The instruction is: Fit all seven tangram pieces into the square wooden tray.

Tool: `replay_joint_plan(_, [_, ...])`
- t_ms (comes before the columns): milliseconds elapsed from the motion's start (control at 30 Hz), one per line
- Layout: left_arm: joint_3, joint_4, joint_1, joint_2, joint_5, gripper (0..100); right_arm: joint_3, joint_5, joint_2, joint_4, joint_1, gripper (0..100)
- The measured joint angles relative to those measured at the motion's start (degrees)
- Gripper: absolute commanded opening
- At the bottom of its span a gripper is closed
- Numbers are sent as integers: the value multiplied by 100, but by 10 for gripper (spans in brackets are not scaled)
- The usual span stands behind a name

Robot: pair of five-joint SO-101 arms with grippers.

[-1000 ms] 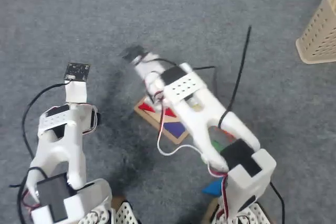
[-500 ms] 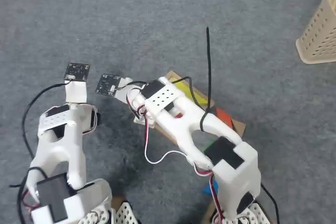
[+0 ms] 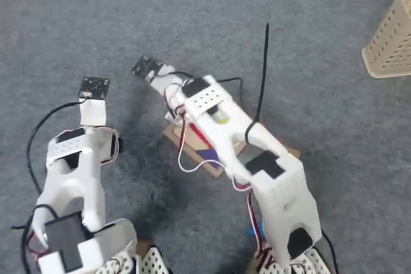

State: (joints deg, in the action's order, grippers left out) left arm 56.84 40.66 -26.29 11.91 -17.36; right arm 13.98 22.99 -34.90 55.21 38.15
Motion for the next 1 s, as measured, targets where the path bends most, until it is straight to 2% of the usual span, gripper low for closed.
replay_joint_plan(233, [0,0,0,0,0,178,633,-897,-158,185,-589,7])
replay_joint_plan(433, [0,0,0,0,0,178,914,-1011,-158,633,-1108,7])
replay_joint_plan(733, [0,0,0,0,0,178,967,-1108,-158,1143,-1477,6])
replay_joint_plan(900, [0,0,0,0,0,178,967,-1785,-158,1477,-1960,6])
replay_joint_plan(1000, [0,0,0,0,0,178,967,-2462,-97,1855,-2189,6])
